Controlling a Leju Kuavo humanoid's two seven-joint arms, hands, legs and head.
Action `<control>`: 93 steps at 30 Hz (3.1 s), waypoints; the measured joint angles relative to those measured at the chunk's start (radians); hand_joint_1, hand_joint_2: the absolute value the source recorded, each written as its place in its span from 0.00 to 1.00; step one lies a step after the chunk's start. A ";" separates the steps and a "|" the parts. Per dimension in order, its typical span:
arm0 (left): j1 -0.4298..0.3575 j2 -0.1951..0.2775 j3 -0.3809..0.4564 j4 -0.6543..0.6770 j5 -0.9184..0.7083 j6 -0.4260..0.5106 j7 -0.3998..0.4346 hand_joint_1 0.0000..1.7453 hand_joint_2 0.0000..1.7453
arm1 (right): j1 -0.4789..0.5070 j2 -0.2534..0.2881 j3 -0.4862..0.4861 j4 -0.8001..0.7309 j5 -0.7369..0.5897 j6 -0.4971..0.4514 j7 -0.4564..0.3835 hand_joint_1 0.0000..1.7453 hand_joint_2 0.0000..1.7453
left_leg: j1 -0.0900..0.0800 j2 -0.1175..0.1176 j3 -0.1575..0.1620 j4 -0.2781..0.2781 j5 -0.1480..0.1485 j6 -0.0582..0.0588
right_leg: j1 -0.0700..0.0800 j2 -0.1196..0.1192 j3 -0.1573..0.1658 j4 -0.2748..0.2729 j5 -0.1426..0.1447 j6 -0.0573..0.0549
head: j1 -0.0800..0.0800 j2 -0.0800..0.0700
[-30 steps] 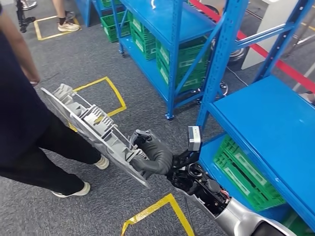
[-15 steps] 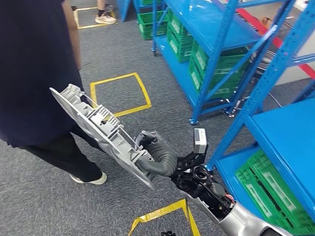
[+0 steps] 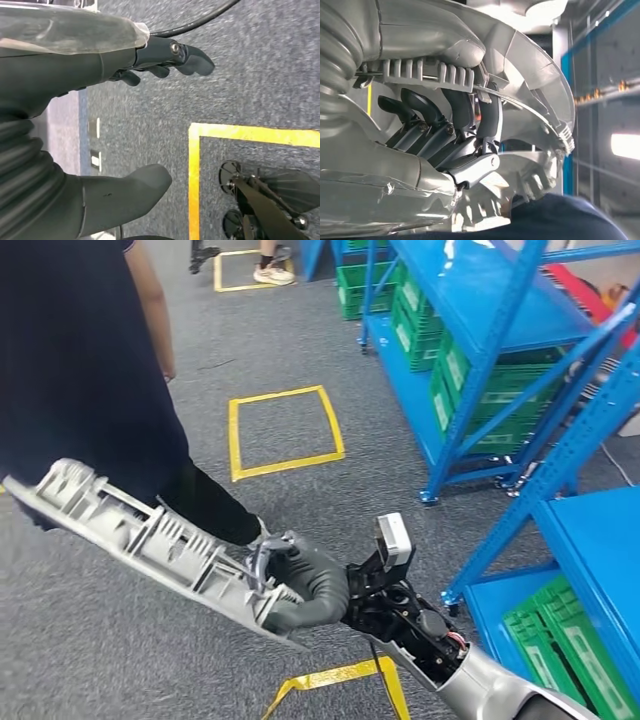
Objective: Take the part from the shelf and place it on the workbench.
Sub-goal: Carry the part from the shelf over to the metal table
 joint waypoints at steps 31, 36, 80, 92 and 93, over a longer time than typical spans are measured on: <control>-0.001 -0.003 0.000 0.000 -0.004 0.000 -0.001 0.00 1.00 | -0.007 0.003 0.030 -0.013 -0.019 0.055 -0.011 1.00 1.00 | 0.004 0.002 -0.002 0.001 0.008 -0.002 | 0.002 0.001 0.005 0.001 -0.006 -0.002 | -0.002 0.000; -0.005 -0.001 0.000 0.000 -0.007 0.000 -0.001 0.00 1.00 | -0.010 0.003 0.029 -0.013 -0.019 0.058 0.000 1.00 1.00 | -0.003 0.071 0.148 -0.278 0.114 0.018 | 0.012 -0.047 0.012 0.010 -0.022 0.019 | -0.003 0.000; -0.003 -0.014 0.001 0.000 0.051 0.029 0.014 0.00 1.00 | -0.079 0.019 0.086 0.122 -0.062 0.066 0.091 1.00 1.00 | -0.015 -0.093 0.140 -0.278 0.121 0.061 | 0.009 0.103 -0.053 0.099 -0.022 0.013 | 0.035 0.000; 0.000 -0.005 0.001 0.001 0.045 0.029 0.023 0.00 1.00 | -0.082 0.022 0.099 0.123 -0.073 0.041 0.112 1.00 1.00 | 0.001 0.000 -0.015 0.001 0.017 0.006 | 0.006 0.003 0.009 -0.008 0.001 -0.006 | 0.002 0.000; 0.000 -0.003 0.001 0.001 0.046 0.029 0.023 0.00 1.00 | -0.082 0.022 0.100 0.123 -0.074 0.041 0.113 1.00 1.00 | 0.004 0.010 0.014 -0.055 0.048 0.003 | 0.005 -0.008 0.009 -0.006 -0.002 -0.003 | 0.001 0.000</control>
